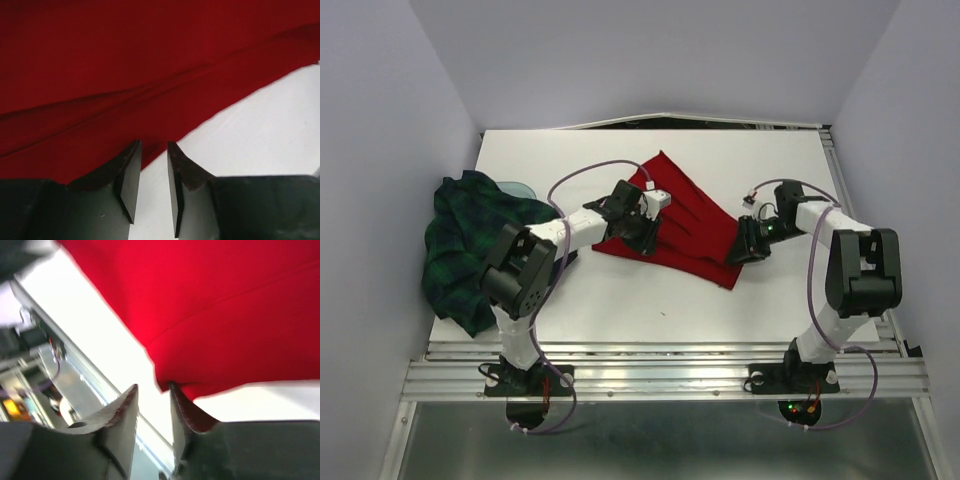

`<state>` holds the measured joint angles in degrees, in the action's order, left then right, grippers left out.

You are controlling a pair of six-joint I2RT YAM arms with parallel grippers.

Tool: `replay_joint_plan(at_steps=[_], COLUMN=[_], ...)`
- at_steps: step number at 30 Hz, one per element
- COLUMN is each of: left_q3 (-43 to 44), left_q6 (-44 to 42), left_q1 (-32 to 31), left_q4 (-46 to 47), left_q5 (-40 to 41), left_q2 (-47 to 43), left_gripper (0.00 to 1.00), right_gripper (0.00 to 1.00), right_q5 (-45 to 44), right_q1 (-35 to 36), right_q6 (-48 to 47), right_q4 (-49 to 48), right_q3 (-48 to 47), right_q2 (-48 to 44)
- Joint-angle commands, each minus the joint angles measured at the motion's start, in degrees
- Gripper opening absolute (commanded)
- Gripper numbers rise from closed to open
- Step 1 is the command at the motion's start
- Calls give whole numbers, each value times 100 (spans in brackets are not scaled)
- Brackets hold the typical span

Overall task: Fold and stack the skirts
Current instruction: Fold the skirt

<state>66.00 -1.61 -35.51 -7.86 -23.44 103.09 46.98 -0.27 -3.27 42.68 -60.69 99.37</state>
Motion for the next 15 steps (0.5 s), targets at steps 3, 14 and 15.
replay_joint_plan(at_steps=[3, 14, 15], left_q3=[1265, 3726, 4041], left_q6=[-401, -1517, -1631], left_q1=[149, 158, 158], left_q4=[-593, -770, -779], left_q5=[357, 920, 1016], left_q2=[984, 2539, 2610], left_gripper=[35, 31, 33], right_gripper=[43, 40, 39], right_q5=[-48, -1780, -1893], right_q1=[27, 27, 27], right_q6=[-1431, -1528, -1554], right_q4=[1638, -530, -567], right_q3=[-1417, -2368, -2447], right_q2=[-708, 379, 720])
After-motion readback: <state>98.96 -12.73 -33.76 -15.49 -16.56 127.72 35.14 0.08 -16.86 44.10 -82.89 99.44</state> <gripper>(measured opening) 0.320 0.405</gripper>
